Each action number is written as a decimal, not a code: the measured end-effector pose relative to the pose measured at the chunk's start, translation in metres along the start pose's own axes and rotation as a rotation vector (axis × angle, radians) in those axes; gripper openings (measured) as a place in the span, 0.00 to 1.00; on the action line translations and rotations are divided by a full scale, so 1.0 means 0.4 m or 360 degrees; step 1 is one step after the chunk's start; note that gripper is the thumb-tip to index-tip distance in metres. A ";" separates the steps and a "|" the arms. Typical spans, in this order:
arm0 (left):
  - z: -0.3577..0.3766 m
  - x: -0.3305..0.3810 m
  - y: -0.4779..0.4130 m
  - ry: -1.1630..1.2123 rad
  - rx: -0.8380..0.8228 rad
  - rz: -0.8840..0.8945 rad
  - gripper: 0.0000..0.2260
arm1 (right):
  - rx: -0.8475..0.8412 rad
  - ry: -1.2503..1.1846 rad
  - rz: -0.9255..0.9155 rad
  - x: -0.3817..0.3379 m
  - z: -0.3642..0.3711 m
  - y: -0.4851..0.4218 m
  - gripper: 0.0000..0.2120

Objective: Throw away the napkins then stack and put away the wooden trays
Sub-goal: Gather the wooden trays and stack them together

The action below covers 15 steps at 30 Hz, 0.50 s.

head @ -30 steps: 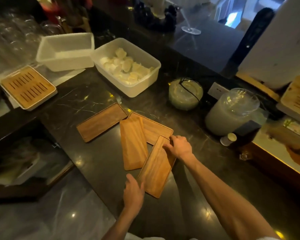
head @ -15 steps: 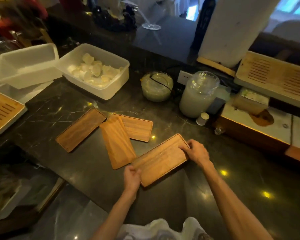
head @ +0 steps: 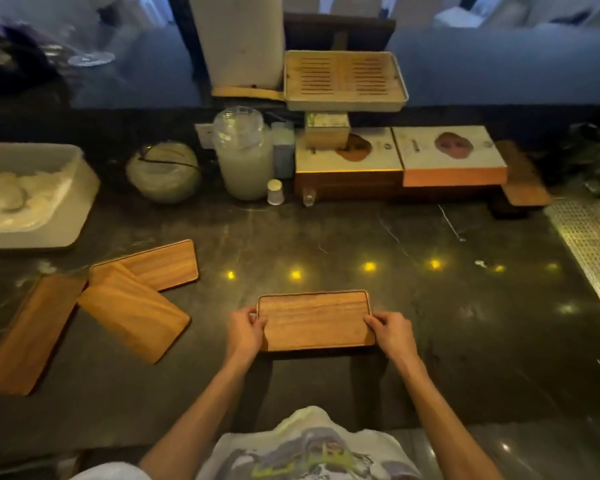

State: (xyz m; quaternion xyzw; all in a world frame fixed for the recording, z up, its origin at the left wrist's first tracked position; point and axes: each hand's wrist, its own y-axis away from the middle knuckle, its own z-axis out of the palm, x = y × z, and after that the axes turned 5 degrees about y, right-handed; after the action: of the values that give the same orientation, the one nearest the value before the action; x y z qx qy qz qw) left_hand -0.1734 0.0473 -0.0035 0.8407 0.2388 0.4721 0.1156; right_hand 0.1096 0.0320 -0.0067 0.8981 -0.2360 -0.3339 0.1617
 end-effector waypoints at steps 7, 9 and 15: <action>0.035 -0.086 0.071 -0.0120 0.0049 -0.0008 0.10 | 0.0022 0.0102 0.0013 0.065 0.053 0.054 0.12; 0.042 -0.092 0.081 -0.0108 0.0027 -0.0039 0.12 | 0.0041 0.0117 0.0008 0.072 0.060 0.057 0.12; 0.058 -0.099 0.108 -0.0093 0.0112 -0.0030 0.10 | 0.0145 0.0040 -0.0052 0.084 0.066 0.068 0.12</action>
State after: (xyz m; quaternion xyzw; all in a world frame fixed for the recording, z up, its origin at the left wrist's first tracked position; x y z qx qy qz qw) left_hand -0.1585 -0.0094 -0.0269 0.8554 0.2597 0.4376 0.0971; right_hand 0.1054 -0.0120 -0.0313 0.9124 -0.2343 -0.3142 0.1181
